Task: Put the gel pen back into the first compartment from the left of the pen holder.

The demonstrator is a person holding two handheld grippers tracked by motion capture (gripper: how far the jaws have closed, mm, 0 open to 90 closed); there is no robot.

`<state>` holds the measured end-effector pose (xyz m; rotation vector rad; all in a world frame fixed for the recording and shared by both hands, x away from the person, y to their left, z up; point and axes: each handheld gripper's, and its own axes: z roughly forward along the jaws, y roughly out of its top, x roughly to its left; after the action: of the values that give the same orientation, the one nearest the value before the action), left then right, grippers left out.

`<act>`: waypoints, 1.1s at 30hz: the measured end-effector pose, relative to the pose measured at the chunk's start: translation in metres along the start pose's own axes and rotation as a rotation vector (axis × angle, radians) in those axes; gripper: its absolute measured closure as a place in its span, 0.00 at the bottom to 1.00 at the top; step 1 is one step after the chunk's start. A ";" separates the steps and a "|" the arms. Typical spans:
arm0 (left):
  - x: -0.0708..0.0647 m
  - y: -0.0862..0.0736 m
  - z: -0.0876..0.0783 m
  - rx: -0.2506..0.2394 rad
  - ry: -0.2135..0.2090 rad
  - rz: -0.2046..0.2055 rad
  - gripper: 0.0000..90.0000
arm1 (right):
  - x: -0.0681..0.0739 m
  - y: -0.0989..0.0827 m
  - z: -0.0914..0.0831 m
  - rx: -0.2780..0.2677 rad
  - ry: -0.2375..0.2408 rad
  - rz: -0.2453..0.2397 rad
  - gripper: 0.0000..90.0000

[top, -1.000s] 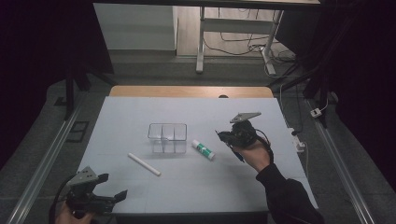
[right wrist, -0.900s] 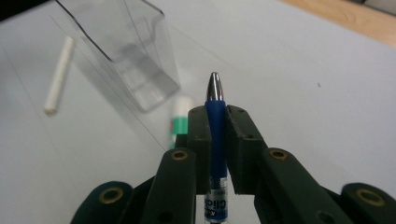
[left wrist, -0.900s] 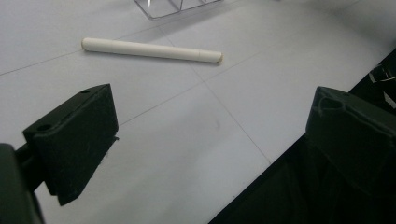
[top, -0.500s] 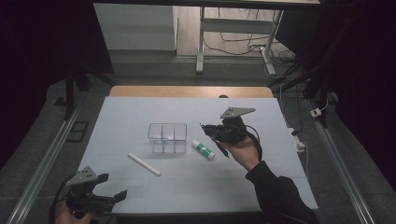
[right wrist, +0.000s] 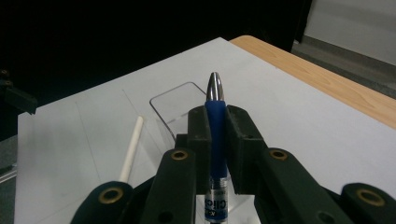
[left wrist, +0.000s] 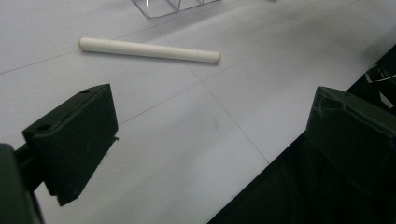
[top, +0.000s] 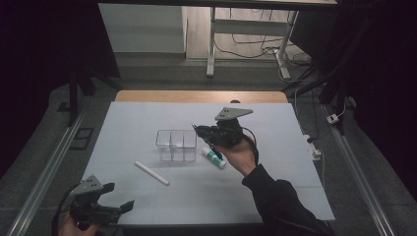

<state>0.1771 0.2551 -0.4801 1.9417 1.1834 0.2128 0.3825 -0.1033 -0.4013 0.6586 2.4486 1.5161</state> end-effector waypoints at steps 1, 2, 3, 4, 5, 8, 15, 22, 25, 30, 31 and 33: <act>0.000 0.000 0.000 0.000 0.000 0.001 0.03 | 0.001 0.001 0.003 -0.005 0.003 -0.001 0.89; 0.000 0.000 0.000 0.000 0.000 0.001 0.03 | 0.002 0.002 0.006 -0.009 0.006 0.001 0.89; 0.000 0.000 0.000 0.000 -0.001 0.001 0.03 | 0.002 0.003 0.008 -0.008 0.007 0.001 0.89; 0.000 0.000 0.000 0.001 -0.001 0.001 0.02 | 0.003 0.004 0.011 -0.010 0.011 0.002 0.89; 0.000 0.000 0.000 0.001 -0.001 0.002 0.02 | 0.003 0.004 0.014 -0.016 0.014 0.005 0.89; 0.000 0.000 0.000 0.001 -0.003 0.002 0.02 | 0.004 0.006 0.023 -0.026 0.025 0.017 0.89; 0.001 0.000 0.000 0.001 -0.006 0.003 0.02 | 0.008 0.012 0.045 -0.052 0.039 0.017 0.89; 0.001 0.000 0.000 0.001 -0.011 0.001 0.02 | 0.012 0.021 0.064 -0.067 0.041 0.001 0.89; 0.001 0.000 0.000 0.001 -0.013 0.000 0.02 | 0.014 0.025 0.071 -0.079 0.042 -0.003 0.89; 0.002 0.000 0.000 0.001 -0.016 -0.002 0.02 | 0.017 0.032 0.081 -0.096 0.041 -0.008 0.89; 0.002 0.000 0.000 0.002 -0.015 -0.003 0.02 | 0.017 0.033 0.083 -0.102 0.039 -0.004 0.89; 0.002 0.000 0.000 0.002 -0.016 -0.006 0.02 | 0.018 0.034 0.087 -0.109 0.039 0.000 0.89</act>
<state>0.1779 0.2563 -0.4807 1.9382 1.1787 0.1924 0.4093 -0.0123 -0.4096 0.6150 2.3733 1.6639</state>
